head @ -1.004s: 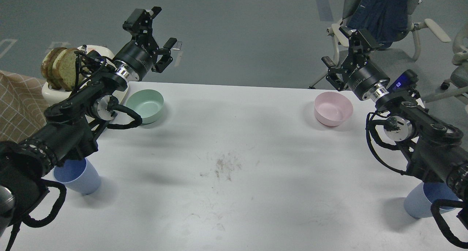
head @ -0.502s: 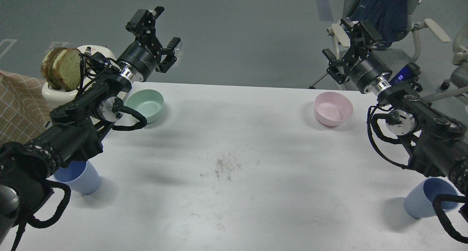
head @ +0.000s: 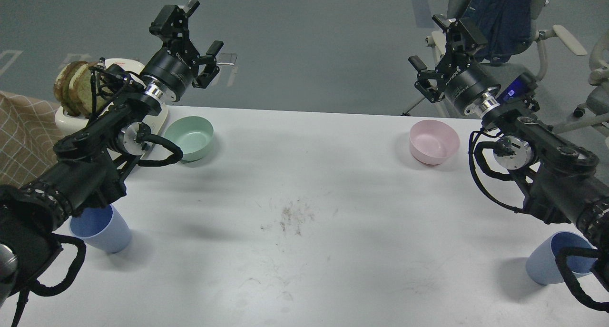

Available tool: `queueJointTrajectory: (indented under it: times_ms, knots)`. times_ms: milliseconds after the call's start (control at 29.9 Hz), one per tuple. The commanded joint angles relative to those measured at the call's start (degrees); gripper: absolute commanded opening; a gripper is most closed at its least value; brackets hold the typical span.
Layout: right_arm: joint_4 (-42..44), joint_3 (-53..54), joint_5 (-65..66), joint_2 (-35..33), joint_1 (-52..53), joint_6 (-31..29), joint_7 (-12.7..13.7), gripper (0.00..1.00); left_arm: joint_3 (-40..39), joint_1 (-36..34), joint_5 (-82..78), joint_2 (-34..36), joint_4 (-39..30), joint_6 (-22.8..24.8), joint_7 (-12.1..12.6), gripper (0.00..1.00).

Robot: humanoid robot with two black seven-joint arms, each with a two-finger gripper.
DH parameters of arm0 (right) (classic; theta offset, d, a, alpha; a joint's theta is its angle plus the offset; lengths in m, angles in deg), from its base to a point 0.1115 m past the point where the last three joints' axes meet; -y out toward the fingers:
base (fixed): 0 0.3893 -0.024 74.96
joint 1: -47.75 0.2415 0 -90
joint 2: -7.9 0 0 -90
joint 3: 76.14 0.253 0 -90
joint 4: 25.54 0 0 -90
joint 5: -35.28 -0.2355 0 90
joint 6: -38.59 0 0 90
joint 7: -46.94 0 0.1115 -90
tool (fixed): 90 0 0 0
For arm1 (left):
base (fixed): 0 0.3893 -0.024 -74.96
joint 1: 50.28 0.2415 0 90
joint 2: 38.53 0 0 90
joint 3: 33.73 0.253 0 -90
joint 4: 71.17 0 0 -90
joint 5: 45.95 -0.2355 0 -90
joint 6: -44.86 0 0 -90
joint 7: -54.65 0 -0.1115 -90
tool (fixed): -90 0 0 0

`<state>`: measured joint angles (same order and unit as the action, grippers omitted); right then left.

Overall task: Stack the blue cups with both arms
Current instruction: 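Lower the left gripper to the blue cup nearest it and grasp it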

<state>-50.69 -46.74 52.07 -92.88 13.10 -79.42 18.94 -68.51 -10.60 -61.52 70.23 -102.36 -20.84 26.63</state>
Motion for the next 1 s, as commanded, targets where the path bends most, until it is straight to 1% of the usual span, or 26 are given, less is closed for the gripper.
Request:
queueJointTrajectory:
  times_ms: [0,67,167,234,268,335,368,402,469,536,569,603,670,737,837,871,938,971]
  knots:
    - [0.0,0.0,0.0,-0.1,-0.2,0.0,0.0,1.0,0.1,0.0,-0.3,-0.2,-0.1,0.0,0.0,0.98]
    - [0.0,0.0,0.0,0.0,-0.3,0.0,0.0,1.0,0.1,-0.1,-0.3,-0.1,-0.2,0.6,0.0,0.98]
    - [0.0,0.0,0.0,0.1,-0.3,0.0,0.0,1.0,0.8,-0.5,-2.1,0.9,-0.8,2.9,0.0,0.98]
    - [0.0,0.0,0.0,0.1,-0.1,0.0,0.0,1.0,0.8,-1.1,-6.8,4.3,-3.3,3.7,0.0,0.98]
    - [0.0,0.0,0.0,0.1,-0.1,0.0,0.0,1.0,0.8,-1.5,-11.5,7.1,-6.2,3.7,0.0,0.98]
    - [0.0,0.0,0.0,0.1,-0.1,0.0,0.0,1.0,0.8,-1.8,-17.1,10.4,-10.0,3.7,0.0,0.98]
    - [0.0,0.0,0.0,0.1,-0.1,0.0,0.0,1.0,0.8,-1.8,-21.8,13.6,-14.6,3.7,0.0,0.98]
    - [0.0,0.0,0.0,0.1,-0.1,0.0,0.0,1.0,0.8,-1.8,-24.3,15.4,-16.9,3.7,0.0,0.98]
    - [-0.1,0.0,0.0,0.1,-0.1,0.0,0.0,1.0,0.8,-1.3,-33.0,24.1,-26.2,3.7,0.0,0.98]
    - [-0.1,0.0,0.0,0.2,-0.1,0.0,0.0,1.0,0.8,-1.1,-37.0,28.2,-30.5,3.7,0.0,0.98]
    - [-0.2,0.0,0.0,0.2,-0.1,0.0,0.0,1.0,1.1,-0.8,-41.0,31.9,-34.2,3.7,0.0,0.98]
    - [-0.2,0.0,0.0,0.2,-0.1,0.0,0.0,1.0,1.2,-0.7,-43.1,33.8,-35.9,3.7,0.0,0.98]
    - [-0.2,0.0,0.0,0.2,-0.1,0.0,0.0,1.0,1.3,1.4,-51.5,41.5,-42.2,3.7,0.0,0.97]
    - [-0.2,0.0,0.0,0.1,-0.1,0.0,0.0,1.0,1.3,2.6,-55.4,45.2,-44.8,3.7,0.0,0.97]
    - [-0.4,0.0,0.0,0.1,-0.2,0.0,0.0,1.0,1.7,5.8,-65.6,54.2,-50.5,3.7,0.0,0.97]
    - [-0.7,0.0,0.0,0.0,-0.4,0.0,0.0,1.0,2.6,7.2,-69.5,57.8,-52.6,2.6,0.0,0.97]
    - [-1.0,0.0,0.0,-0.1,-0.6,0.0,0.0,1.0,4.2,8.5,-72.6,61.0,-54.6,0.3,0.0,0.97]
    - [-1.4,0.0,0.0,-0.2,-0.8,0.0,0.0,1.0,6.8,9.4,-74.8,64.1,-55.8,-3.0,0.0,0.97]
